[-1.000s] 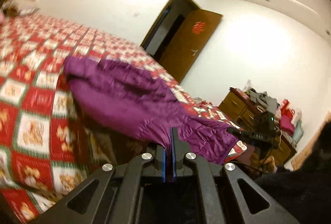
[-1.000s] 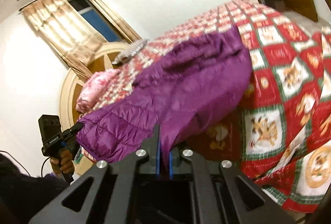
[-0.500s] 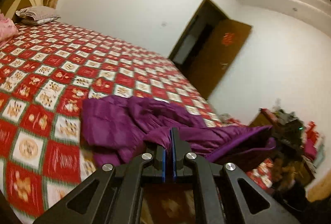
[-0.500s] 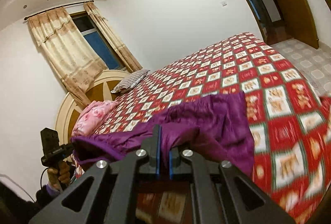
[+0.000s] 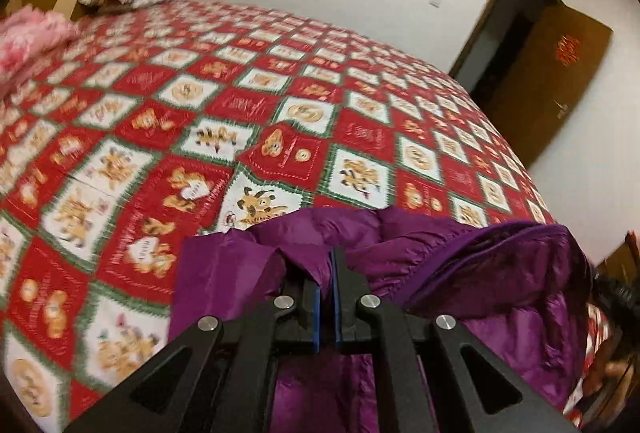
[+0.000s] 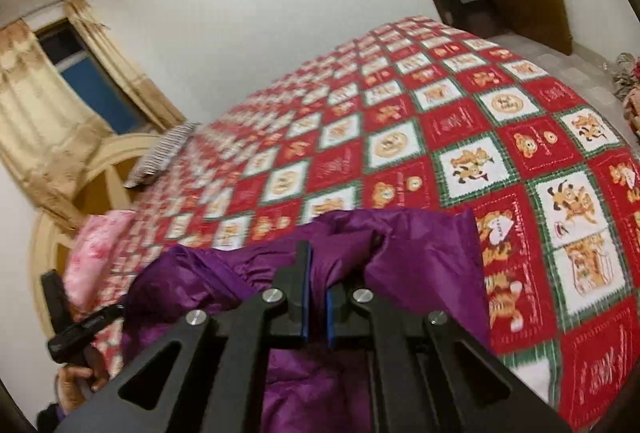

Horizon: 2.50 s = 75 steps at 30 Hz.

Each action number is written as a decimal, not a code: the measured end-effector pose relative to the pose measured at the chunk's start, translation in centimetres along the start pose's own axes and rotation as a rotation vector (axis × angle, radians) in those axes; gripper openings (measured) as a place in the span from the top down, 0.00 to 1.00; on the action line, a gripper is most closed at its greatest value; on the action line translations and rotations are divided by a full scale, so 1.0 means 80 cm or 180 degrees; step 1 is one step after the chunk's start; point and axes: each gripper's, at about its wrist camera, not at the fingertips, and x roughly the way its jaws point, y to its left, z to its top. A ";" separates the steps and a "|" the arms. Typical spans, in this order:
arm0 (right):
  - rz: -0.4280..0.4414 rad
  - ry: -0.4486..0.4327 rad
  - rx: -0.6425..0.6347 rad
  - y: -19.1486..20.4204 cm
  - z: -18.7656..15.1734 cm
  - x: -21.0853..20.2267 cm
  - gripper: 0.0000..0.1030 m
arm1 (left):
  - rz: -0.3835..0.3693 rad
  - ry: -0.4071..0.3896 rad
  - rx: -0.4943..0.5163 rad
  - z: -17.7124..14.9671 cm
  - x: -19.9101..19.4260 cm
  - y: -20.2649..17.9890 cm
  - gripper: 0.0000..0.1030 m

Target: Fold large clothes

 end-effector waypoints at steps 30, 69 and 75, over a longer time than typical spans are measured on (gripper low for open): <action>-0.1115 -0.0430 -0.0919 0.071 -0.024 0.011 0.10 | -0.0468 -0.0629 -0.0644 0.023 -0.075 0.024 0.24; -0.1084 0.0041 -0.1178 0.117 -0.033 0.099 0.73 | 0.0398 -0.0110 0.0377 -0.056 0.080 -0.104 0.21; -0.1607 0.0262 -0.0932 0.028 -0.005 0.114 0.74 | 0.0413 -0.0108 0.0394 -0.056 0.080 -0.105 0.21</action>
